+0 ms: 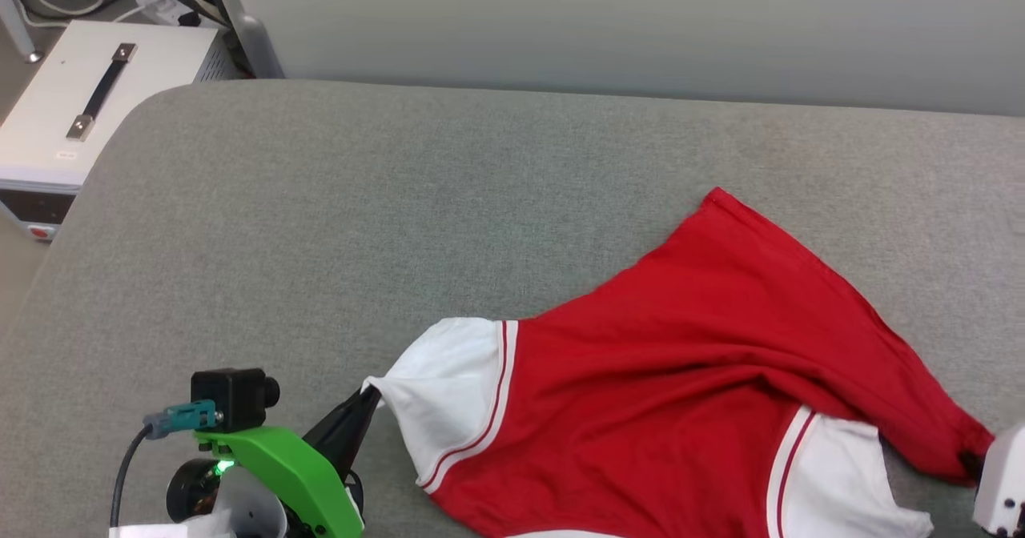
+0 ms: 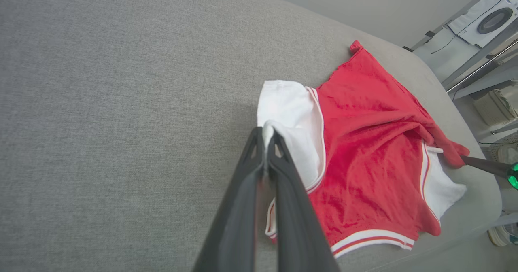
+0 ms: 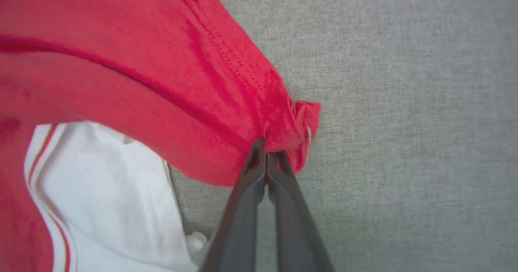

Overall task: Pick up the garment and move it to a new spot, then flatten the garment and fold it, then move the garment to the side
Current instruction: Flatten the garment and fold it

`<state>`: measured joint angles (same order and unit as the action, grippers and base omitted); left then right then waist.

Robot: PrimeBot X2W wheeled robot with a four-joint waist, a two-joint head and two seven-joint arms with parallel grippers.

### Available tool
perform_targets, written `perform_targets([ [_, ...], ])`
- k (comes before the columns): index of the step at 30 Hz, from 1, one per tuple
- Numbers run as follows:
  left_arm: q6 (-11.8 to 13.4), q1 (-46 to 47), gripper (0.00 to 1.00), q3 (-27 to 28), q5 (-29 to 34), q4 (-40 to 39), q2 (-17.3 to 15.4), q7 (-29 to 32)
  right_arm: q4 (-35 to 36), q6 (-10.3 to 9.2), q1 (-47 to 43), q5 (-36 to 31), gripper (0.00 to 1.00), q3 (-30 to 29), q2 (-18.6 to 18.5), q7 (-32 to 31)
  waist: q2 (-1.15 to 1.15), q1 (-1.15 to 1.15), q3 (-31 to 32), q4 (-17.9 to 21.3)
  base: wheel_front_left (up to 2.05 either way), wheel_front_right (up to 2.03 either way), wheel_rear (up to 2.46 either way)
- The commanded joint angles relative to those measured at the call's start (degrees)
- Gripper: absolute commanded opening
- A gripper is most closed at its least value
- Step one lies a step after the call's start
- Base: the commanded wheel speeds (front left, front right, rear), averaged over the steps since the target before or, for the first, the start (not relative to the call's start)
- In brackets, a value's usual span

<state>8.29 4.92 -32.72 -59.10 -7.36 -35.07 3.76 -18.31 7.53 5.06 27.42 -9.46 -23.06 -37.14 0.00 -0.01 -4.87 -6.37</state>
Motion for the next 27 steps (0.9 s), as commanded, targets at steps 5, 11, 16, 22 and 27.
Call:
perform_targets([
  [5, 0.2, -0.9, 0.0, -0.3, 0.1, 1.7, 1.5, -1.3, 5.5, -0.04, -6.5, -1.9, 0.0, -3.5, 3.2, -1.9, 0.0, 0.01, 2.2, 1.8, 0.0, 0.0, 0.0],
  [11, -0.5, -0.6, 0.0, -0.9, -0.2, 3.0, 2.9, -1.7, 7.7, -0.04, -8.6, -3.2, 0.0, -4.8, 5.4, -2.7, 0.0, 0.01, 2.0, 1.9, 0.0, 0.0, 0.0],
  [16, -0.9, 0.0, 0.0, -0.9, 0.0, 3.1, 2.8, -1.9, 9.5, -0.04, -8.0, -3.6, 1.0, -4.3, 5.5, -2.9, 0.0, 0.01, 1.3, 1.6, 0.0, 0.0, 0.0],
  [22, -1.0, 1.3, 0.0, -0.9, 0.8, 1.4, 2.3, -1.6, 16.3, -0.04, -4.4, -1.5, 1.0, -2.5, 4.2, -6.6, 0.0, 0.01, -0.8, 0.3, 0.0, 0.0, 0.0],
  [27, -1.0, 3.4, 0.0, -1.2, 1.9, -1.4, 2.5, -1.4, 22.6, -0.04, 2.0, -1.2, 1.0, -0.6, 1.9, -12.4, 0.0, 0.01, -4.8, -2.2, 0.0, 0.0, 0.0],
])
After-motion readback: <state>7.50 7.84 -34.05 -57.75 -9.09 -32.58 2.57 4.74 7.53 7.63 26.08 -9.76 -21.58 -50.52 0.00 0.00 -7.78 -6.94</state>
